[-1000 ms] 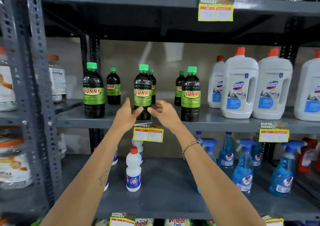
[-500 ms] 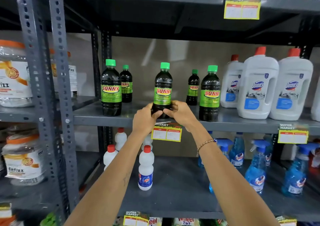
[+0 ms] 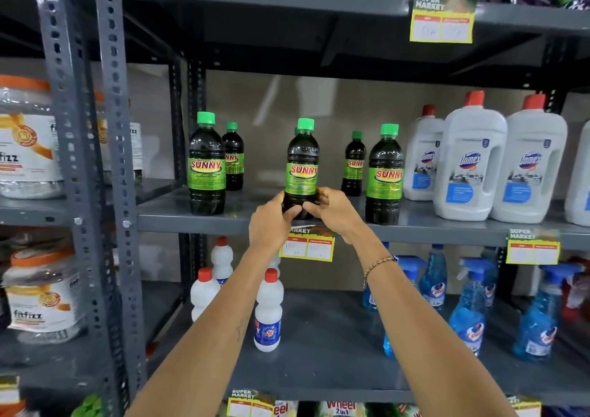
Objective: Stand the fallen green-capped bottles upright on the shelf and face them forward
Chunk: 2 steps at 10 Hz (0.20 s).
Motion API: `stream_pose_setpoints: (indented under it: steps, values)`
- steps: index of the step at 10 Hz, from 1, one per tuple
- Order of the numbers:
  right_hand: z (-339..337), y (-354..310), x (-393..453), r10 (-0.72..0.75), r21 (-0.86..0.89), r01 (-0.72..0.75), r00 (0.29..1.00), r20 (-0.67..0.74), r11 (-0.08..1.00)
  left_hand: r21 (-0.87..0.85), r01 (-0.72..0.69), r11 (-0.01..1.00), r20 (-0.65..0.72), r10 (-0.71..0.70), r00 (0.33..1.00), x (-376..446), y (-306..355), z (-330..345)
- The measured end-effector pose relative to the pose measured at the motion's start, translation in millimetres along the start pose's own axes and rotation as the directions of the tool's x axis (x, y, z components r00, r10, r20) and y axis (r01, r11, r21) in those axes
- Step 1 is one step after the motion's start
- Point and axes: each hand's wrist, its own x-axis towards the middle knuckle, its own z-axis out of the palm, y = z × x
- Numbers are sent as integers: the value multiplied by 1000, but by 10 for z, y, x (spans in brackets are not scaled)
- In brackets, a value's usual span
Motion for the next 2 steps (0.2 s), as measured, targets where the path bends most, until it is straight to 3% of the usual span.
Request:
stream_pose_setpoints:
  steps: [2]
  values:
    - [15, -1, -90, -57, -116, 54, 998, -22, 992, -83, -12, 996, -22, 11, 1000, -28, -94, 49]
